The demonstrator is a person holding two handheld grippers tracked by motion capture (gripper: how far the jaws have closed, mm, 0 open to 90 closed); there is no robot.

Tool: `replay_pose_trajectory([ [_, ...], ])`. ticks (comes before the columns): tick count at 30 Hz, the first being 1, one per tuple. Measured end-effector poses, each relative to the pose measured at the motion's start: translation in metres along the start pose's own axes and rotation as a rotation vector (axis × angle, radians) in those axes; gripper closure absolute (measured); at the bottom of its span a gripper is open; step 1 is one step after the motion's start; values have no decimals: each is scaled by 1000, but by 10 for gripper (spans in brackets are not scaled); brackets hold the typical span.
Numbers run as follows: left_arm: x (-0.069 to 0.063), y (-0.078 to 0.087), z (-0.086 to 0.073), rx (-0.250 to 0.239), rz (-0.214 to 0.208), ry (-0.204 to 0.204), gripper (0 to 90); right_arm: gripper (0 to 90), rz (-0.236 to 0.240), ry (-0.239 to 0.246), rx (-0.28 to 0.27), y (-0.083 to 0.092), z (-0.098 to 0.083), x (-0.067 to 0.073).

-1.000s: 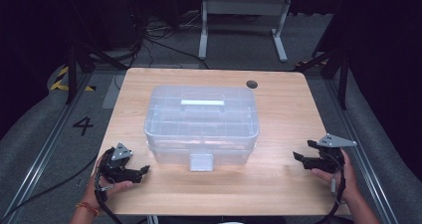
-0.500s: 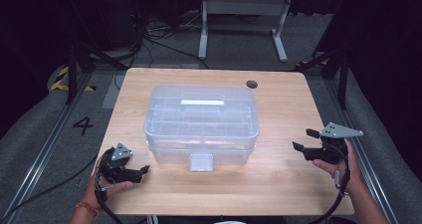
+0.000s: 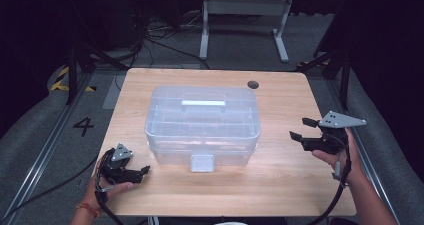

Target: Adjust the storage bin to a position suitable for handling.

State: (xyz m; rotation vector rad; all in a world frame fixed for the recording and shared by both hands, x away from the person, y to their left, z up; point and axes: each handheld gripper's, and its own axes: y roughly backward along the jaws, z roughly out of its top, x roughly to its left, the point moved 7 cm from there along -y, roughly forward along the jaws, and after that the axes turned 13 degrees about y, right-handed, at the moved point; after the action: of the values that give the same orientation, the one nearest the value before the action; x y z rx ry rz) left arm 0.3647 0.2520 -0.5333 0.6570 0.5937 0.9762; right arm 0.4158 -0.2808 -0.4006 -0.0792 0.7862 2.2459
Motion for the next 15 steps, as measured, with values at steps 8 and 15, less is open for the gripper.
replay_pose_trajectory([
  [8,0,0,0,0,0,0,110,324,20,53,-46,-5,37,3],
  [15,0,0,0,0,0,0,110,324,47,95,-73,-14,61,11],
])
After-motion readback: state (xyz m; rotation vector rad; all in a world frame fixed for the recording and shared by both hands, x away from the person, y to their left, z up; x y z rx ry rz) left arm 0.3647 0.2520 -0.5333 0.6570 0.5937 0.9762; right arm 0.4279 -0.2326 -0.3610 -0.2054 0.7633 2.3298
